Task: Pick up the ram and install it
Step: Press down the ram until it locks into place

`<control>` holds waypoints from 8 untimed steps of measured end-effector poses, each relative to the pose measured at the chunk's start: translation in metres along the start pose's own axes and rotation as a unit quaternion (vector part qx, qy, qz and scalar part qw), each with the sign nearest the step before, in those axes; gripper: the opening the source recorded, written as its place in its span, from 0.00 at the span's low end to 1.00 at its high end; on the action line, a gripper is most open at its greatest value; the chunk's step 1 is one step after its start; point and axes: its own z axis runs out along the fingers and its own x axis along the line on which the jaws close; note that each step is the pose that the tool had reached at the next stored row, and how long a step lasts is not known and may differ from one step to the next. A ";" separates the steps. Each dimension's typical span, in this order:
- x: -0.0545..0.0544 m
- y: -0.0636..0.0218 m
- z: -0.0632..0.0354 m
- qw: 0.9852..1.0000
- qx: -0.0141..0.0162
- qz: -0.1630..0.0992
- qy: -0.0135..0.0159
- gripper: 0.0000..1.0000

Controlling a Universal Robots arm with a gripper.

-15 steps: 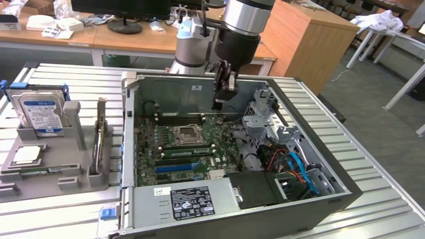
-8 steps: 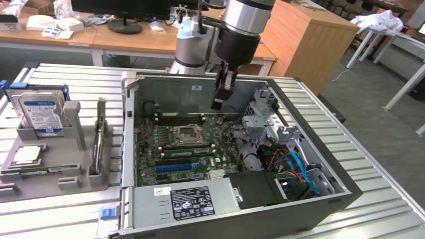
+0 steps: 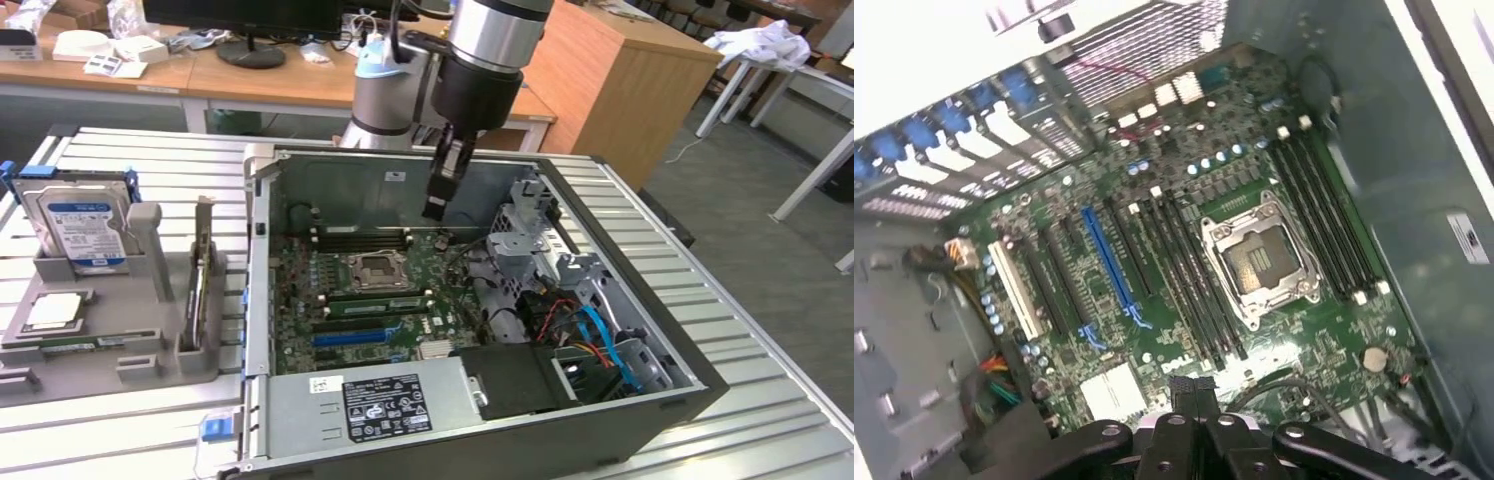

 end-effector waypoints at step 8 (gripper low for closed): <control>0.000 0.0000 0.0004 0.997 -0.003 0.071 -0.003 0.10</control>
